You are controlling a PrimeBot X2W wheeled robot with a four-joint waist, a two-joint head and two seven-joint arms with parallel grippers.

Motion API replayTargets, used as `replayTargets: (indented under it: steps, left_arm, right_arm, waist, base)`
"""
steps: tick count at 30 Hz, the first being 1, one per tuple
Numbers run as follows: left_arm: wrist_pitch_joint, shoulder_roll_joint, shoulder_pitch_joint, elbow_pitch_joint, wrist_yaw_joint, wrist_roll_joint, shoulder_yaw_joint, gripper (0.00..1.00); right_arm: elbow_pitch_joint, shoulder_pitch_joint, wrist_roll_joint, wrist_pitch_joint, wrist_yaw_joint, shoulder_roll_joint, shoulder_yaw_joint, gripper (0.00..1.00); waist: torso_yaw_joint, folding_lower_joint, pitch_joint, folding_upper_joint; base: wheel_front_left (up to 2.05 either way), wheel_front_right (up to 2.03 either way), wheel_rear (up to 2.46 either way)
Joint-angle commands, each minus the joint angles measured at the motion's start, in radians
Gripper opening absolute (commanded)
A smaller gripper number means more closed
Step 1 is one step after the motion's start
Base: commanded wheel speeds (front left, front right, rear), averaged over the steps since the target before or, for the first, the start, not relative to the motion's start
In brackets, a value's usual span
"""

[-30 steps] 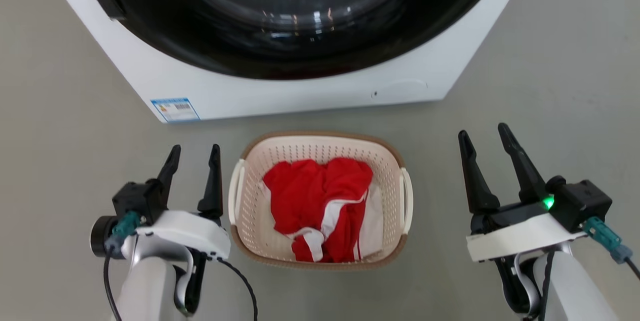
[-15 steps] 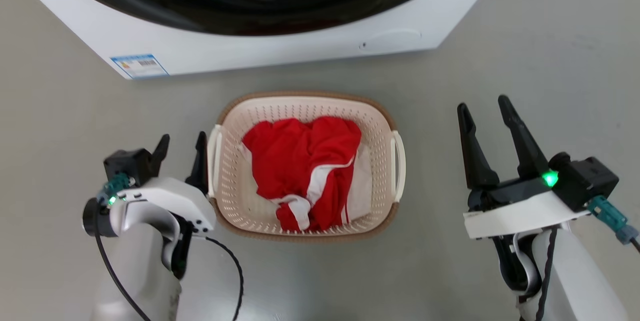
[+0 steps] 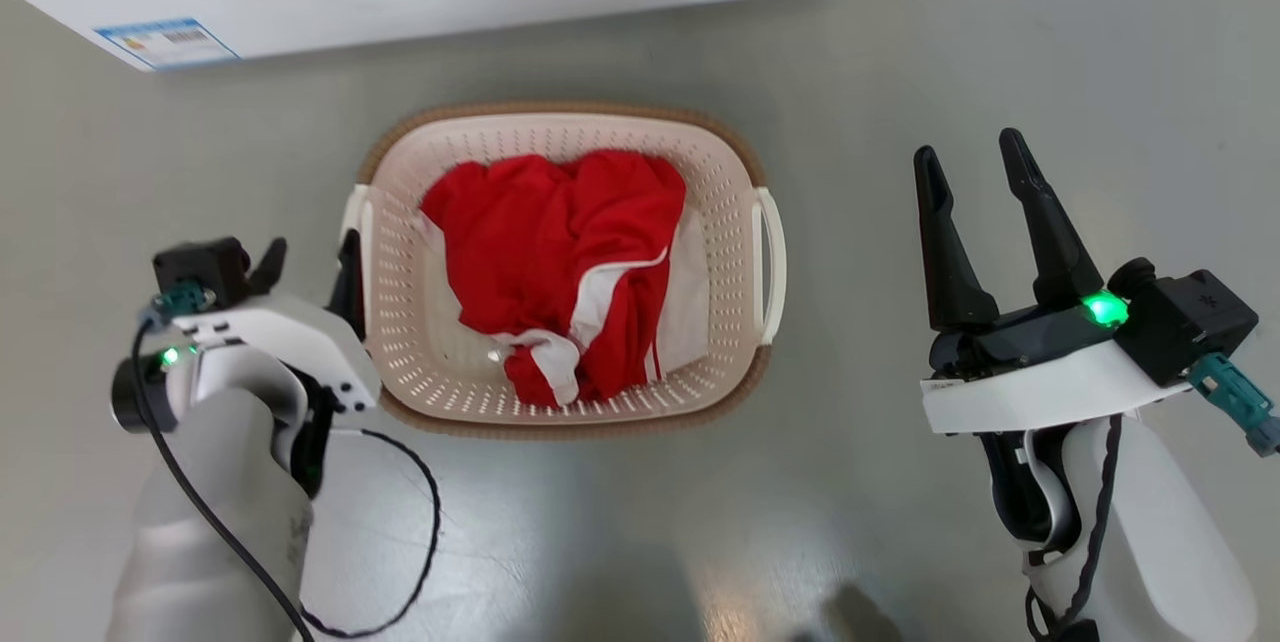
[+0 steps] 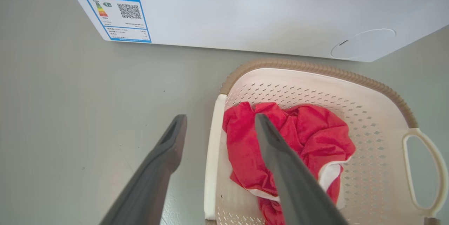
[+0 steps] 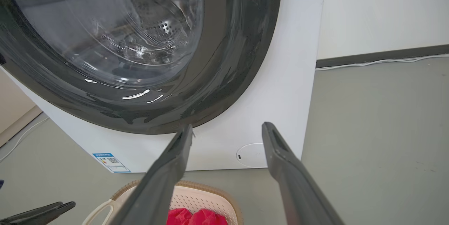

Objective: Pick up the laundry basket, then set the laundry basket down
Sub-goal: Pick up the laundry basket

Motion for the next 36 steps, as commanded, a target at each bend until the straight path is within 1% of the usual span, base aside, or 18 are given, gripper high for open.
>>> replayTargets:
  steps: [1,9,15,19,23,26,34,35,36]
  left_arm:
    - [-0.005,0.032,-0.016,-0.001,-0.005,-0.012,0.018,1.0]
    - [-0.005,0.046,-0.082,0.069,-0.007,-0.006,-0.018,1.0]
    - [-0.005,0.07,-0.134,0.151,-0.007,-0.007,-0.038,1.0]
    - [0.009,0.083,-0.163,0.198,-0.007,-0.003,-0.05,1.0]
    - [0.019,0.094,-0.184,0.215,-0.007,-0.001,-0.059,1.0]
    - [0.044,0.103,-0.203,0.227,-0.007,0.002,-0.068,1.0]
    - [0.161,0.123,-0.233,0.245,0.002,-0.003,-0.082,1.0]
    - [0.171,0.125,-0.234,0.246,0.002,-0.005,-0.082,0.99]
    - [0.179,0.128,-0.236,0.246,0.002,-0.006,-0.084,0.95]
  right_arm:
    - [-0.03,-0.005,0.008,-0.011,0.007,0.003,0.022,1.0]
    - [-0.087,-0.035,0.025,-0.011,0.007,0.011,0.034,1.0]
    - [-0.127,-0.038,0.035,-0.011,0.007,0.017,0.048,1.0]
    - [-0.138,-0.036,0.04,-0.011,0.007,0.021,0.054,1.0]
    - [-0.141,-0.037,0.041,-0.011,0.007,0.023,0.059,1.0]
    - [-0.141,-0.038,0.043,-0.011,0.007,0.025,0.06,1.0]
    - [-0.133,-0.043,0.049,-0.011,0.007,0.03,0.067,1.0]
    - [-0.131,-0.043,0.05,-0.011,0.007,0.031,0.068,1.0]
    - [-0.13,-0.044,0.051,-0.011,0.007,0.032,0.069,1.0]
  waist:
    - [-0.012,0.0,0.027,0.0]
    - [-0.029,0.0,0.089,0.0]
    - [-0.047,0.0,0.129,0.0]
    - [-0.058,0.0,0.148,0.0]
    - [-0.066,0.0,0.161,0.0]
    - [-0.071,0.0,0.173,0.0]
    - [-0.081,0.0,0.187,0.0]
    - [-0.083,0.0,0.187,0.0]
    - [-0.084,0.0,0.187,0.0]
  base:
    - [0.0,0.0,0.0]
    - [0.0,0.0,0.0]
    - [0.0,0.0,0.0]
    - [0.0,0.0,0.0]
    - [0.0,0.0,0.0]
    - [0.0,0.0,0.0]
    - [0.0,0.0,0.0]
    - [0.0,0.0,0.0]
    - [0.0,0.0,0.0]
